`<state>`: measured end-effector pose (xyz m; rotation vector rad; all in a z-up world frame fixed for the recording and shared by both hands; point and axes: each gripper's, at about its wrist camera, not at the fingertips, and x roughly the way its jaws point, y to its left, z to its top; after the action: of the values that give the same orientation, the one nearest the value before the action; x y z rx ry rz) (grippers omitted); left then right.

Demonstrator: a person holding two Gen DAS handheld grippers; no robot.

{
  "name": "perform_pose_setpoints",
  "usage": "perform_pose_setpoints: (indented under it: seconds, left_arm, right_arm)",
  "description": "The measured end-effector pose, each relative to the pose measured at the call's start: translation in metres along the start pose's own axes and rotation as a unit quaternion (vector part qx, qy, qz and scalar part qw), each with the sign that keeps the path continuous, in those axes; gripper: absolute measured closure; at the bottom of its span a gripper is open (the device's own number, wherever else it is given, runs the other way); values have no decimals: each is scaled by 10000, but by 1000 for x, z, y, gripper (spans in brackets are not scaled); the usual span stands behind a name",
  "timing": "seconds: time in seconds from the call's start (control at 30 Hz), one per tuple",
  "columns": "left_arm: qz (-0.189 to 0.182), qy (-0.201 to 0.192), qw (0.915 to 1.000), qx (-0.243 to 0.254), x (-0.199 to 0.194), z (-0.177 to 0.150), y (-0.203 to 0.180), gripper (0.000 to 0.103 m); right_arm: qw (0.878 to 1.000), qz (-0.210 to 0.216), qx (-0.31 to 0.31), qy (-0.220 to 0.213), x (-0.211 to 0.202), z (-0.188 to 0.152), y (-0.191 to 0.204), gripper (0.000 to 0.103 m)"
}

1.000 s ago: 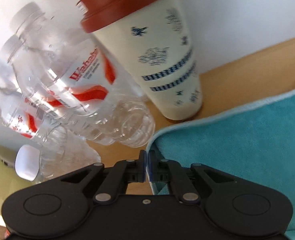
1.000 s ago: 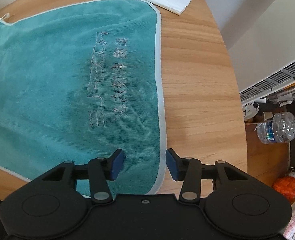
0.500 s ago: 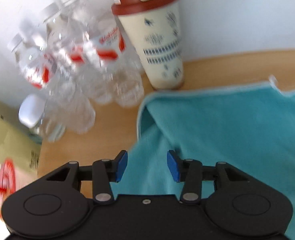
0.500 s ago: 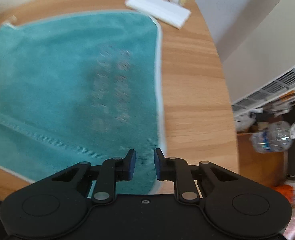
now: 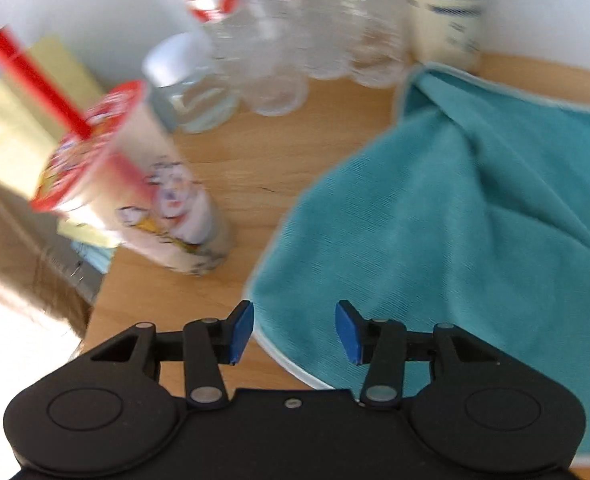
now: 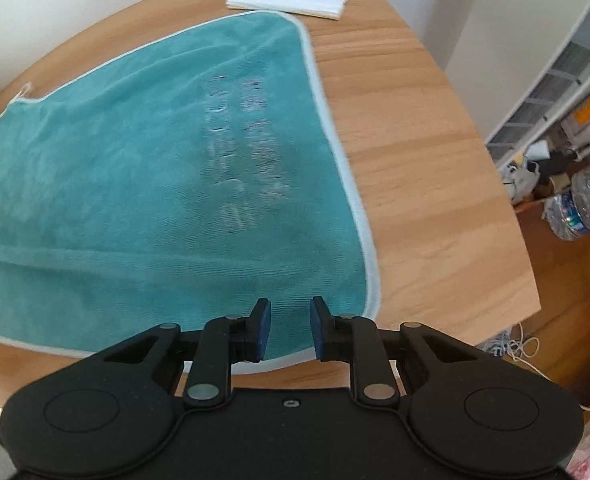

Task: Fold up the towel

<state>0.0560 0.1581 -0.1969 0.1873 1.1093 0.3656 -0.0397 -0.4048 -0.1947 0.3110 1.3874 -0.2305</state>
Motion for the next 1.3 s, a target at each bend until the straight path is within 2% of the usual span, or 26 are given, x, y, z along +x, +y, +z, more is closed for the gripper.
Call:
perform_pose_setpoints:
  seconds: [0.07,0.13,0.17,0.2,0.23,0.37,0.47,0.63,0.77,0.93,0.97,1.03,1.07,1.17,1.3]
  left_arm:
    - [39,-12,9999,-97,5,0,4,57]
    - [-28,-28,10000,-53,8,1,3,62]
    - [-83,-40,10000,-12,10,1,2,68]
    - [-138,-53,9999,28,11,2,1,79]
    - [-184,-36,9998,84,12,2,-1,83]
    - [-175,-57,9984,539,10,1,-11,90]
    - [-225,-65,9974,680,9,-4,-15,102]
    - [-232,-30,9953,937,6,-11,-17,103]
    - [-325,42,9955,887,4,-16,-10,103]
    - [-302,69,9950,946,0,-21,-11,103]
    - [-311,76,9950,944,-1,-22,-10,103]
    - [-332,85,9949,946,-2,-24,-9,103]
    - [-346,82,9947,962,-2,-25,-9,103]
    - [-401,113,9941,1004,-3,-29,-7,103]
    - [-482,225,9926,1089,-10,-39,-6,103]
  right_arm:
    - [9999,26,128,26,2,-3,-3,77]
    - [9999,-11,155,30,3,-5,-3,77]
    - [9999,-19,162,32,4,-6,-3,81]
    - [9999,20,170,7,3,-8,-3,87]
    - [9998,49,195,-16,2,-8,-4,87]
    - [9992,129,366,-42,3,-14,-11,87]
    - [9984,225,512,-106,2,-15,-16,87]
    - [9985,214,407,-281,-4,-15,-16,85]
    - [9981,396,284,-369,-3,-8,-15,70]
    - [9991,326,74,-273,6,-3,-6,70]
    - [9994,222,-54,-247,7,-2,0,72]
    - [9994,40,-256,-217,7,-3,7,83]
    - [9989,-99,-409,-208,7,-3,10,84]
    - [9992,-88,-376,-81,8,2,5,97]
    - [9986,-155,-505,3,7,4,1,99]
